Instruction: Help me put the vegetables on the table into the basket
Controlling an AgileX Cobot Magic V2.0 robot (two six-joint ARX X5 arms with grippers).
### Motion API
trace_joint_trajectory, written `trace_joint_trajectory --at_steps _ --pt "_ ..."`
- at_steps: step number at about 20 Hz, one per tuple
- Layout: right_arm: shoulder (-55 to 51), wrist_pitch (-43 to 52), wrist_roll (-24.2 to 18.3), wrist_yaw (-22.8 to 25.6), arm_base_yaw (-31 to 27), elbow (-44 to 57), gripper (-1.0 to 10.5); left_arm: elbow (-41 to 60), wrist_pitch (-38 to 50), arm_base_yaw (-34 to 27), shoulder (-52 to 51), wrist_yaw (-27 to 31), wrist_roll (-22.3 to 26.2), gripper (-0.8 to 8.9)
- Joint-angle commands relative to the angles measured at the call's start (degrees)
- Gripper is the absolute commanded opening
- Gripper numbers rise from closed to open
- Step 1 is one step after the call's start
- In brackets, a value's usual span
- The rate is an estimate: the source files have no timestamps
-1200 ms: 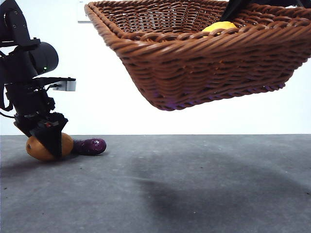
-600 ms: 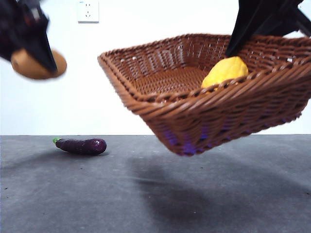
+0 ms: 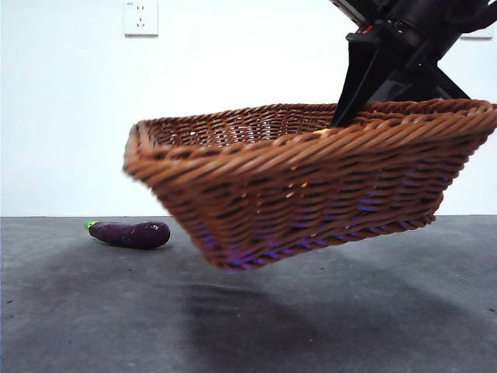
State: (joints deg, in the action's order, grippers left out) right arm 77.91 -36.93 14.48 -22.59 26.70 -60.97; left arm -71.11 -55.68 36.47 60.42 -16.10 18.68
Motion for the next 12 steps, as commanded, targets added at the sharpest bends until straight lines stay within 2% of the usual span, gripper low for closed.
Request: trace_joint_trajectory --at_steps 1,6,10,11,12 --pt "0.3 1.1 2.1 -1.3 0.3 -0.5 -0.1 2.6 2.4 4.3 3.3 0.9 -1.3 -0.06" --pt "0.3 -0.1 2.4 -1.4 0.3 -0.5 -0.1 4.0 11.2 9.4 16.9 1.3 -2.2 -0.06" --pt "0.3 -0.3 2.4 -1.2 0.3 -0.5 -0.1 4.0 12.5 9.6 25.7 1.1 -4.2 -0.03" --pt "0.3 -0.2 2.3 -1.2 0.3 -0.5 -0.1 4.0 12.6 9.6 27.0 1.1 -5.5 0.09" --pt "0.3 0.0 2.3 -1.2 0.3 -0.5 -0.1 4.0 12.9 9.6 27.7 1.1 -6.5 0.71"
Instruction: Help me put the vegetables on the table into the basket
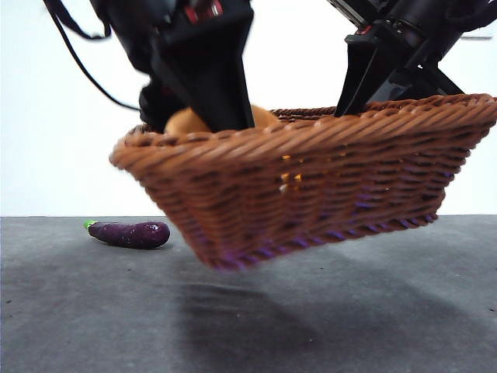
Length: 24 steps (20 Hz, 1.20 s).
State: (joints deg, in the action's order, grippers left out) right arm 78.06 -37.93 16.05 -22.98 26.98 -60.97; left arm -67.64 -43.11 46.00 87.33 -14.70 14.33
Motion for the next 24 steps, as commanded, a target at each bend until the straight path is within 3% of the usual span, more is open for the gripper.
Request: trace_joint_trajectory --at_steps 1,2,3,13,17,20,21,22,24 --pt "0.2 1.1 0.7 -0.7 0.1 -0.5 -0.1 0.5 0.9 0.1 0.9 -0.5 -2.8 2.40" --pt "0.2 1.0 0.4 -0.6 0.1 -0.5 -0.1 0.5 1.4 0.1 0.8 -0.5 -3.5 4.07" --pt "0.2 1.0 0.4 -0.5 0.1 -0.5 -0.1 0.5 1.7 0.1 0.6 -0.5 -4.2 4.76" --pt "0.2 1.0 -0.3 0.9 -0.1 -0.5 -0.1 -2.4 -0.1 -2.7 -7.0 0.5 -8.6 4.73" --pt "-0.8 1.9 -0.3 2.0 -3.3 -0.5 -0.1 -7.6 -1.7 -11.2 -12.9 12.8 -15.4 4.72" --pt "-4.0 1.8 -1.3 1.9 -6.6 -1.3 -0.1 -11.6 -0.9 -20.5 -12.1 12.9 -17.5 4.72" --pt "-5.3 1.6 -1.7 1.7 -7.8 -1.7 -0.1 -12.0 0.6 -23.0 -11.1 11.5 -16.2 4.72" --pt "-6.6 0.7 -2.8 0.8 -9.0 -2.4 -0.1 -12.1 1.7 -25.3 -9.9 9.6 -11.6 4.72" --pt "-8.9 -2.5 -5.9 0.2 -10.6 -4.2 -0.1 -12.1 1.9 -29.3 -6.5 6.8 4.7 4.72"
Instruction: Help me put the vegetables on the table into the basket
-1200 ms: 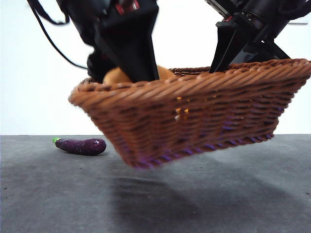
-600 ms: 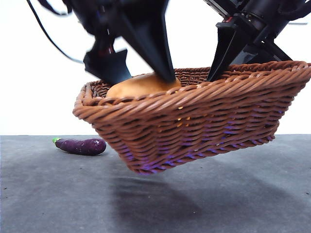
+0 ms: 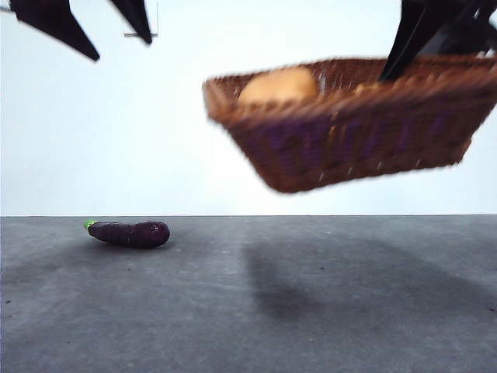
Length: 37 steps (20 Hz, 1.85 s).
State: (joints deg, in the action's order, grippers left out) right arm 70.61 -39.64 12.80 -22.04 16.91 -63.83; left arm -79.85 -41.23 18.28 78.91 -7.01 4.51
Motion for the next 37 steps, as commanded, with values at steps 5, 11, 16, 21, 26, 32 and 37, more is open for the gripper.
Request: trace_joint_trajectory --at_steps 5,11,16,21,26,32,37 --pt "-5.4 -3.2 -5.1 -1.6 -2.1 -3.6 -0.1 0.1 4.6 -3.7 12.2 -0.4 36.1 4.72" --pt "-6.7 -5.6 -8.6 -3.1 -2.1 -4.1 -0.1 -2.2 10.4 -3.9 24.5 0.9 47.9 4.72" --pt "-6.8 -5.4 -9.3 -3.5 -2.1 -4.1 -0.1 -5.0 12.5 -4.4 32.0 0.8 49.5 4.72" --pt "-6.8 -5.4 -9.5 -3.5 -2.1 -4.1 -0.1 -7.1 13.4 -4.5 36.5 0.5 50.0 4.72" --pt "-6.8 -5.4 -9.5 -3.5 -2.1 -4.1 -0.1 -7.1 14.2 -5.0 39.3 -1.1 49.8 4.72" --pt "-6.8 -5.5 -9.5 -3.5 -2.1 -4.1 -0.1 -7.1 16.0 -5.2 40.9 -0.9 49.7 4.68" --pt "-6.8 -6.0 -9.5 -3.5 -2.1 -4.0 -0.1 -7.1 16.0 -5.1 42.6 -0.9 48.2 3.34"
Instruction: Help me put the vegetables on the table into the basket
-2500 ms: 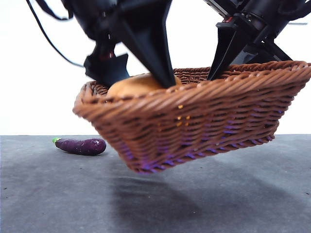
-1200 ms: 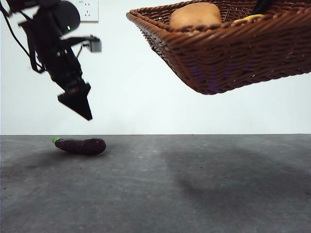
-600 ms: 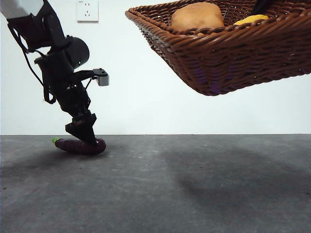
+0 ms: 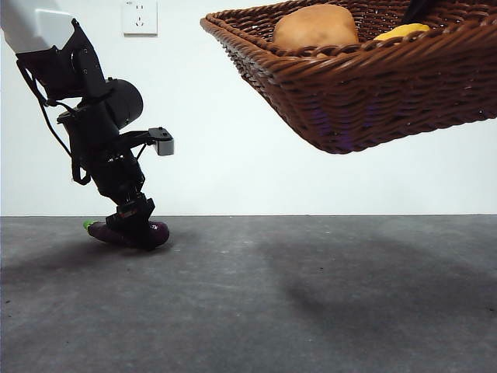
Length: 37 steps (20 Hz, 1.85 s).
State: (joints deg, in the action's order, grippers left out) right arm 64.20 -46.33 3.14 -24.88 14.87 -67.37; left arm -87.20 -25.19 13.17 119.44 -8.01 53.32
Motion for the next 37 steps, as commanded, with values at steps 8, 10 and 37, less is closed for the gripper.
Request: trace_joint_trajectory --at_steps 8,10,37 --pt "-0.3 0.2 0.2 -0.7 -0.1 -0.5 -0.1 0.2 -0.4 0.0 2.2 0.1 -5.9 -0.08" --pt "-0.3 0.0 0.2 -0.7 -0.1 -0.5 -0.1 0.0 -0.5 0.0 1.8 0.4 -8.5 -0.08" --pt "6.1 10.2 7.8 -11.4 0.3 20.4 -0.1 0.0 -34.2 37.9 -37.7 -1.2 -12.5 -0.05"
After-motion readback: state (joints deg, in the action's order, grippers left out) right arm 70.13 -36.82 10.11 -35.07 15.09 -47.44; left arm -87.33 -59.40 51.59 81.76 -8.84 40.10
